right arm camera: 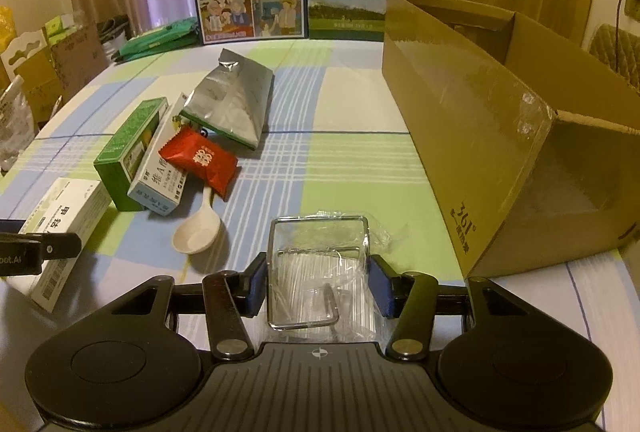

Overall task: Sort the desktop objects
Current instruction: 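Lift and carry the tablet box and wire rack with both grippers to the cardboard box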

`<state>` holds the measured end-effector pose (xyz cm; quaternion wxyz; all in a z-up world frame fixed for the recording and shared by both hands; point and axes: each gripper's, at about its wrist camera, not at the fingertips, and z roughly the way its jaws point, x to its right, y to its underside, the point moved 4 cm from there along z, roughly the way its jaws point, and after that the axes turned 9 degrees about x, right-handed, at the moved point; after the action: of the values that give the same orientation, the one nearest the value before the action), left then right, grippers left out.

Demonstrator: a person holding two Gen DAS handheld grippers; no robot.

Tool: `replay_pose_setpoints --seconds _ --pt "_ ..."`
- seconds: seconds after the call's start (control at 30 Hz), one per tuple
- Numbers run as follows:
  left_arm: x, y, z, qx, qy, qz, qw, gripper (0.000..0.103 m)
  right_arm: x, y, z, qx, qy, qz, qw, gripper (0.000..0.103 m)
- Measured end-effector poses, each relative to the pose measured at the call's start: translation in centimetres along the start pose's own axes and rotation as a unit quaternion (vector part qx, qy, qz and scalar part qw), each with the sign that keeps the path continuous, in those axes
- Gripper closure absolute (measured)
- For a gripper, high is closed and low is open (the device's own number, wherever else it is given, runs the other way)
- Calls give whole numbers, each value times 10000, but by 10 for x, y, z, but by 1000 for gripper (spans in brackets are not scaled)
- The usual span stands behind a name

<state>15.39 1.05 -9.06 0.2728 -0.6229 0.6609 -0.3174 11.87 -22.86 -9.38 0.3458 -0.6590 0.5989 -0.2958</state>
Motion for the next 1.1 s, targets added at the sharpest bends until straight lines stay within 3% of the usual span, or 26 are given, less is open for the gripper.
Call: replay_pose_setpoints --seconds 0.63,1.1 --pt "7 -24 -40 514 4 6 9987 37 -9 -12 -27 480 -143 -139 9986 54" --pt "39 -20 -66 472 201 128 9986 37 -6 -13 -54 681 -182 9 9975 54"
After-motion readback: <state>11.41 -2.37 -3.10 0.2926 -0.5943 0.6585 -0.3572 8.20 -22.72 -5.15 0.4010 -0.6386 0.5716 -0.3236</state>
